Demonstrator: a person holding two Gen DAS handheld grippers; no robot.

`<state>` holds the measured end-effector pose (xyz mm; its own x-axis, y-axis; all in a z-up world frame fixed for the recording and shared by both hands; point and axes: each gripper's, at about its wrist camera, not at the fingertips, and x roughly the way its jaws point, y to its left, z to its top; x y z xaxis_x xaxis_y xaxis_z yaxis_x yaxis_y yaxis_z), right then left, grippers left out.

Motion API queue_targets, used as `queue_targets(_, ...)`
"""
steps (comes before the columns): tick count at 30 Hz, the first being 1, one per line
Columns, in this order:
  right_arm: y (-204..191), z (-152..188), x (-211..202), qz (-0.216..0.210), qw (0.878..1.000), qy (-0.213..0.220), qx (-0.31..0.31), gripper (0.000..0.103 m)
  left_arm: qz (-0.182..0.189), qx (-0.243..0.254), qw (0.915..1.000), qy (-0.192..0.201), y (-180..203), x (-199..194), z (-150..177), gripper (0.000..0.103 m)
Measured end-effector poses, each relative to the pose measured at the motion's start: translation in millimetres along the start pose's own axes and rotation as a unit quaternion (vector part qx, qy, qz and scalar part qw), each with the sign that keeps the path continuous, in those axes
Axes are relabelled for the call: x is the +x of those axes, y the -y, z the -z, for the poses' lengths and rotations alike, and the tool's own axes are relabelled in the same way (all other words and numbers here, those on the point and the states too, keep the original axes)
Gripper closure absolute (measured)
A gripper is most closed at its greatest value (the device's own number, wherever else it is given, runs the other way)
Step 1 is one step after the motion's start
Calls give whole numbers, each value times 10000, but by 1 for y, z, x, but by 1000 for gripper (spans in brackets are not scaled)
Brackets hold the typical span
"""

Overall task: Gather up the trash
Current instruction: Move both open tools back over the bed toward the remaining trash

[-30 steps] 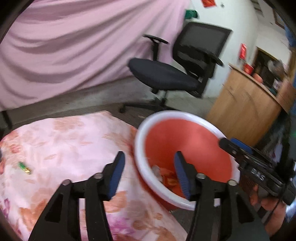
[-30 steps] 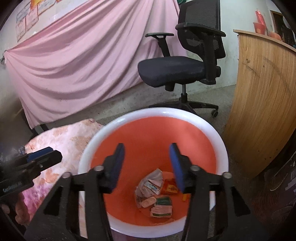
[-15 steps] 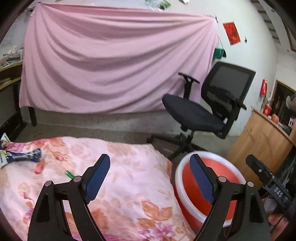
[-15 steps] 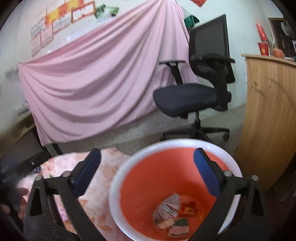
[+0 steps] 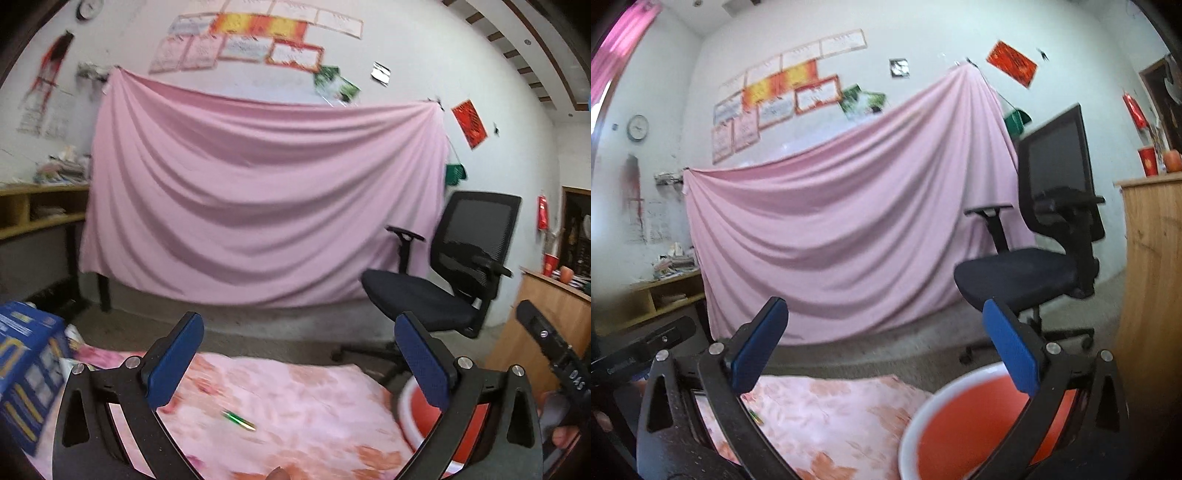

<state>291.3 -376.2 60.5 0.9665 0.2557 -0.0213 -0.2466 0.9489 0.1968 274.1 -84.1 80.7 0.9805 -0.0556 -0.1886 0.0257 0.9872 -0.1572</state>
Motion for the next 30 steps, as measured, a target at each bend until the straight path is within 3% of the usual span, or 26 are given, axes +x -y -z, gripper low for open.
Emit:
queue_targets(7,-38,-3,8,-324,9990,313,-56,0,-346,195,9990,180,-38,-18,-1,2)
queue_targets(17,-86,11,32,-722,9970,240,-128,0,-708,369,9967,127,-92,-26,10,2)
queue_targets(23,-113,31,54,-1018,9932,-246,-511,0,-621,565,9963,-162,-116,-22,27,2)
queue_targets(30,-122,58,93,-1126,9834,-1268,-643,0,-560,969,9885,-1021,-123,8,44,2)
